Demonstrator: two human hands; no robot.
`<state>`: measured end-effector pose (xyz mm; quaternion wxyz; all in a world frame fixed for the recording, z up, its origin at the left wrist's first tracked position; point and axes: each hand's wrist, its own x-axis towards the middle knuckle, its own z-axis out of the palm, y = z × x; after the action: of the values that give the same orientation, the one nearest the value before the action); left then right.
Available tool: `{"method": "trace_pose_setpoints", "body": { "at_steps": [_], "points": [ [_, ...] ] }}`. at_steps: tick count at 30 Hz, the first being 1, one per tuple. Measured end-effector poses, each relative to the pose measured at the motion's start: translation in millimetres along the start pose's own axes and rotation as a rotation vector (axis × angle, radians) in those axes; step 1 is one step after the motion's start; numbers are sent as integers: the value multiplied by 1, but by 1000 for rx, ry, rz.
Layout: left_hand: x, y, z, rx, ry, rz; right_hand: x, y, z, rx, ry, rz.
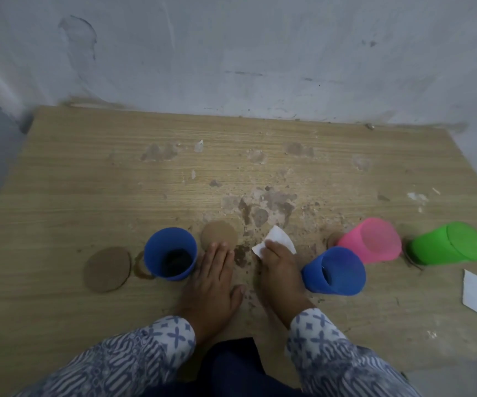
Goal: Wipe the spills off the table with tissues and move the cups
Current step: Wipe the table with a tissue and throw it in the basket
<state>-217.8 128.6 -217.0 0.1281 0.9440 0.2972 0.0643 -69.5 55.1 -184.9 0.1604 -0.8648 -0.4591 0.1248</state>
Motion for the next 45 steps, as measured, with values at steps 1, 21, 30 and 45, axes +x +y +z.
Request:
{"method": "trace_pose_setpoints", "body": {
  "at_steps": [1, 21, 30, 45],
  "points": [
    [0, 0, 0, 0, 2, 2, 2, -3, 1, -15, -7, -40],
    [0, 1, -2, -11, 29, 13, -12, -4, 2, -44, -32, 27],
    [0, 0, -1, -24, 46, 9, 7, -20, 5, 54, -58, -178],
    [0, 3, -6, -47, 57, 2, -5, -14, 5, 35, -43, -215]
  ]
}}
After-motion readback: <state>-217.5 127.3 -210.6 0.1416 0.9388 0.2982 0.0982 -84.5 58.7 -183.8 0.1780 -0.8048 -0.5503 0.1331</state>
